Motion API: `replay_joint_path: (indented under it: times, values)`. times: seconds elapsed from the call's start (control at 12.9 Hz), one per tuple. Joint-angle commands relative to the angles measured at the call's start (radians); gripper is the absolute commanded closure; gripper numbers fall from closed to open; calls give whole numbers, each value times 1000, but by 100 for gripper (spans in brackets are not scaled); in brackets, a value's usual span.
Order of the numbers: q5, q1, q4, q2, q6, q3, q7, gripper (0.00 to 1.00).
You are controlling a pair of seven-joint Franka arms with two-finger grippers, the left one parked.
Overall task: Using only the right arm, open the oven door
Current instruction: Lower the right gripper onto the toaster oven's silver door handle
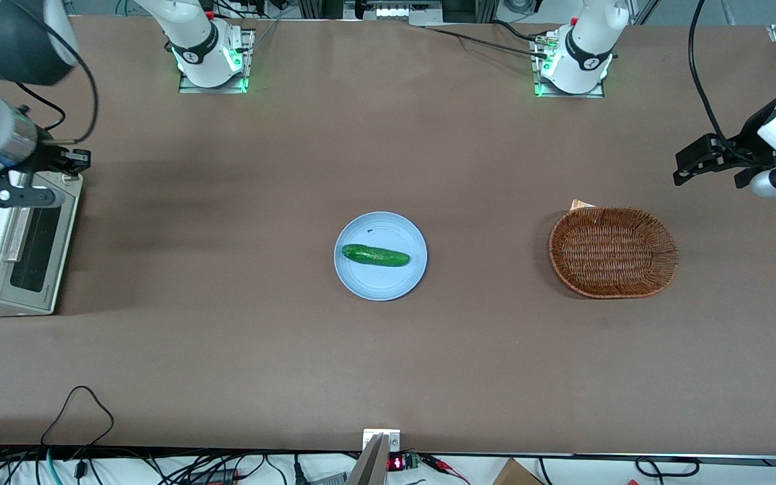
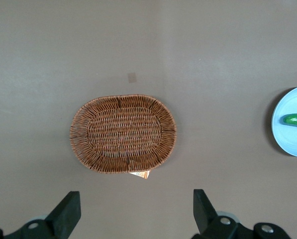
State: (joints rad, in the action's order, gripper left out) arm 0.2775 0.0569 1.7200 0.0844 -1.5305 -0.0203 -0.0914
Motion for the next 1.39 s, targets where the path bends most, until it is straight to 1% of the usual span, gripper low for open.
replay_joint_path:
  times: [0.0,0.08,0.23,0.39,0.54,0.62,0.7,0.77,0.85,0.93,1.32]
  values:
    - [180,30,-20,73,29,-1,-60,98]
    - [268,52,-14,102,36,-1,-88,98]
    - [386,52,-10,149,36,-1,-158,98]
    - [509,38,-8,188,32,6,-183,96]
    - [609,17,-7,231,23,8,-217,97]
    - [665,3,-5,268,13,8,-288,97]
    - [708,-9,-5,300,-3,8,-347,97]
    - [742,-15,-5,334,-19,8,-407,98]
    - [759,-23,-5,347,-43,8,-435,98]
    - [762,-28,-5,360,-78,8,-444,98]
    - [766,-55,30,387,-151,10,-544,98]
